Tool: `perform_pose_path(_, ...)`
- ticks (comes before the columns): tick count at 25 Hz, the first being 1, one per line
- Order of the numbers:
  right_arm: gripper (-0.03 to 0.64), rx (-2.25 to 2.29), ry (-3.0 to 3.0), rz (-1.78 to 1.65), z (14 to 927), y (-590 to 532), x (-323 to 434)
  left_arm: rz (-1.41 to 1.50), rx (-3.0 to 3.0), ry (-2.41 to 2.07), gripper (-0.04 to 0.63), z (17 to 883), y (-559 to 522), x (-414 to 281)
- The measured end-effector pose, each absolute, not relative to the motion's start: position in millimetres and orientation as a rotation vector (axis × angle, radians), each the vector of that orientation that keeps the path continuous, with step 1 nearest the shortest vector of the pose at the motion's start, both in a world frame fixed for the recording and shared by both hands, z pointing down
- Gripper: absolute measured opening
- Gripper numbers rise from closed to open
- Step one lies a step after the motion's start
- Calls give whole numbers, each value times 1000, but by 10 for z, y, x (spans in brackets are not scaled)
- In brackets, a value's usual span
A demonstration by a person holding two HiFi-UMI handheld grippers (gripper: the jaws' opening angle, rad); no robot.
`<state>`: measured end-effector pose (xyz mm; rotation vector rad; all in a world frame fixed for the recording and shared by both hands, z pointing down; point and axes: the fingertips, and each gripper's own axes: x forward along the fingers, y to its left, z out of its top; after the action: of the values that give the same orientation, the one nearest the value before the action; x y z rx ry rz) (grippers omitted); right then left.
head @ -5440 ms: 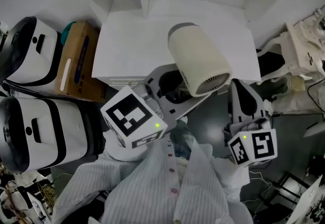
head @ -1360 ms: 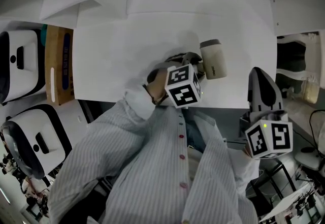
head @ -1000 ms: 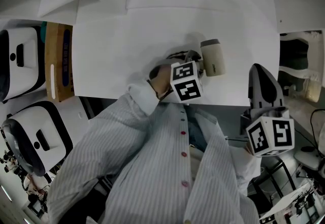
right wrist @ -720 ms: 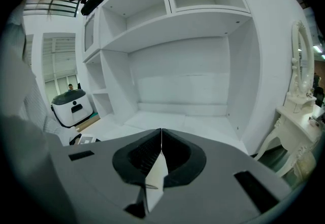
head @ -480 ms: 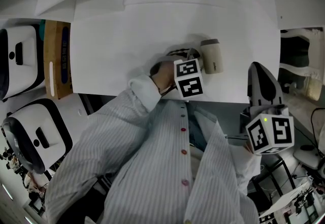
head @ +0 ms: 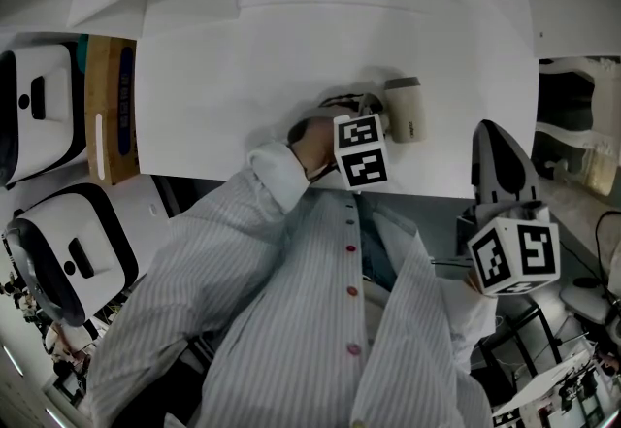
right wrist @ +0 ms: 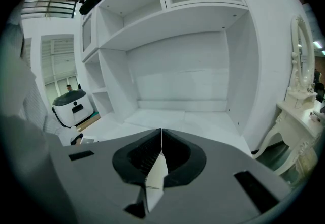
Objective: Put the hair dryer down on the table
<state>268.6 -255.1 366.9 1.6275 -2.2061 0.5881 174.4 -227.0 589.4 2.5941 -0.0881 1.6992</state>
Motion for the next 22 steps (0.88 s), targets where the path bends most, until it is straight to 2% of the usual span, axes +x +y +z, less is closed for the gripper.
perform_pose_path(14, 11, 1604, -2209, 586, 3684, -2517, 2605, 1662, 2618, -85, 204, 5887, -2264, 1734)
perform_pose_path(22, 11, 1574, -2215, 569, 3676, -2518, 2555, 1498, 2637, -75, 258, 5706, -2224, 1767)
